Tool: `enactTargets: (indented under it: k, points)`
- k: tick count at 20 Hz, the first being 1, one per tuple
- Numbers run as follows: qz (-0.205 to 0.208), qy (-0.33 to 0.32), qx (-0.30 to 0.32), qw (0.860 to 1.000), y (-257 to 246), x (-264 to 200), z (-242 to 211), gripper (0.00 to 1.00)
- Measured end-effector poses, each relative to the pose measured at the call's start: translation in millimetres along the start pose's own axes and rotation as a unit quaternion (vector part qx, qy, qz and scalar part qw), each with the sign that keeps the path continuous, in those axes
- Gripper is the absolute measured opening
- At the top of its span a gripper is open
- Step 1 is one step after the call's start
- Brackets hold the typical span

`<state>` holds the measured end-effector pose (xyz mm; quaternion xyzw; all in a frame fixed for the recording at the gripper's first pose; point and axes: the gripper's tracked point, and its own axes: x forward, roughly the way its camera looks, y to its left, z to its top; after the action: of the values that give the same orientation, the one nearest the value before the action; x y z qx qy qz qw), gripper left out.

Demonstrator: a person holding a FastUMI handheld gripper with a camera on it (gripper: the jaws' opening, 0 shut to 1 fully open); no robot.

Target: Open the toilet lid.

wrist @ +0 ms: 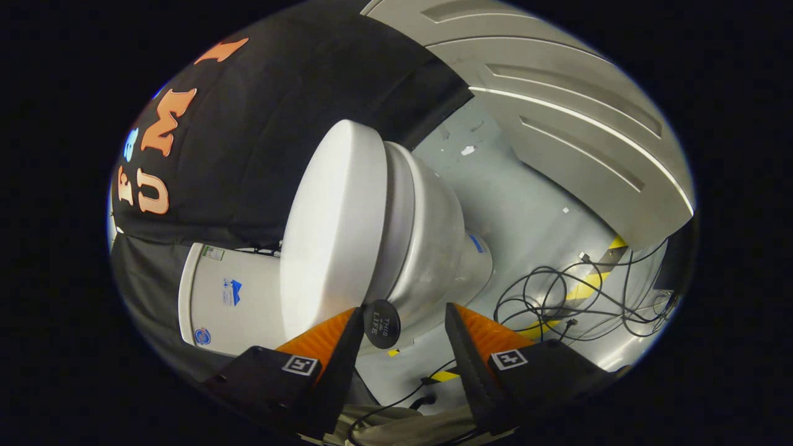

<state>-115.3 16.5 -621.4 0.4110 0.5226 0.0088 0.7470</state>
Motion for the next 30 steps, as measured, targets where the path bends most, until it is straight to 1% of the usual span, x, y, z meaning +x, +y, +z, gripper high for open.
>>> enactTargets:
  k: [1,2,3,6,8,9,10,11,12,13,14,16,23,30]
  points:
    - [0.006,0.002,0.004,1.000,2,1,1,0.83]
    - [0.015,0.005,0.009,1.000,5,3,1,0.83]
    - [0.015,0.007,0.015,1.000,2,5,1,0.76]
    - [0.038,0.009,0.034,0.999,7,6,2,0.54]
    - [0.055,0.022,0.046,0.997,12,5,-2,0.54]
    - [0.055,0.013,0.063,0.996,14,8,2,0.42]
    - [0.063,0.018,0.065,0.996,17,9,0,0.30]
    - [0.065,0.023,0.067,0.995,15,7,-1,0.28]
    - [0.070,0.024,0.086,0.994,10,1,9,0.27]
    - [0.082,0.033,0.109,0.990,18,4,1,0.20]
    - [0.085,0.033,0.129,0.987,21,-1,2,0.16]
    - [0.086,0.033,0.133,0.987,20,3,3,0.08]
    - [0.033,0.010,0.092,0.995,33,-7,5,0.08]
    - [0.035,-0.028,0.063,0.997,69,-25,17,0.08]
